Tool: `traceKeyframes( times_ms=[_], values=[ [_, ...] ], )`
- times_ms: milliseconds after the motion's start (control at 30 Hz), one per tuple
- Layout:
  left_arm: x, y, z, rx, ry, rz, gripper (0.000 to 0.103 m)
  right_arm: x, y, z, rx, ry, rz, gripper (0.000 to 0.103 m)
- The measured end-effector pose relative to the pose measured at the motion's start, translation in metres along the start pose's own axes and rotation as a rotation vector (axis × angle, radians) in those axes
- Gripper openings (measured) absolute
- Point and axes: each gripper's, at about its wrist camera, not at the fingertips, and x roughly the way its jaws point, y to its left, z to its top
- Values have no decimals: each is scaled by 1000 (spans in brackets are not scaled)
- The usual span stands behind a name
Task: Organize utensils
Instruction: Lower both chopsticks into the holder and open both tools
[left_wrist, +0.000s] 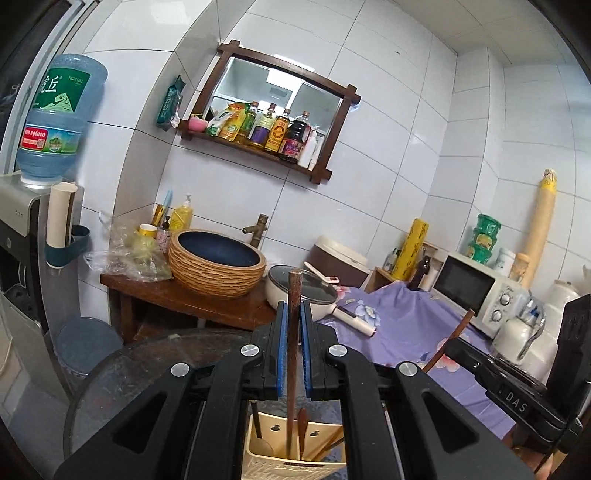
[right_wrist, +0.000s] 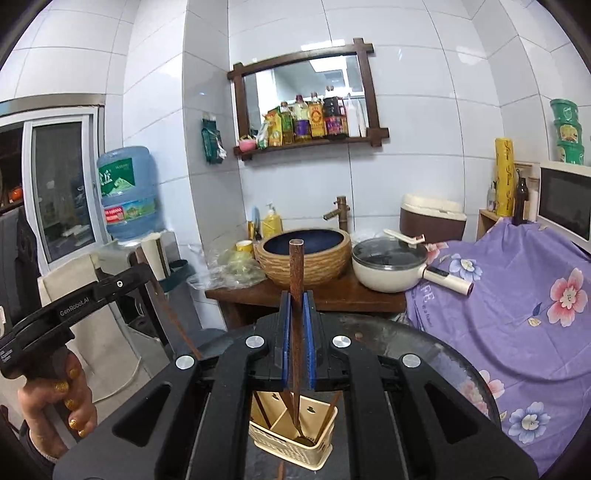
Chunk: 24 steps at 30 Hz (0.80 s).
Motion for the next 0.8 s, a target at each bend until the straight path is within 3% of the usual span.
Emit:
traceKeyframes(
  times_ms=[100,367,800],
  values=[
    [9,2,-13,17,-4,24,7,15,-5,-17,0,31,-15,8],
    [32,7,-56,63,79,40,7,35,-6,-52,-18,85,-30,8],
    [52,12,-97,117,203,50,7,48,-4,-79,-42,142,-49,8]
  ],
)
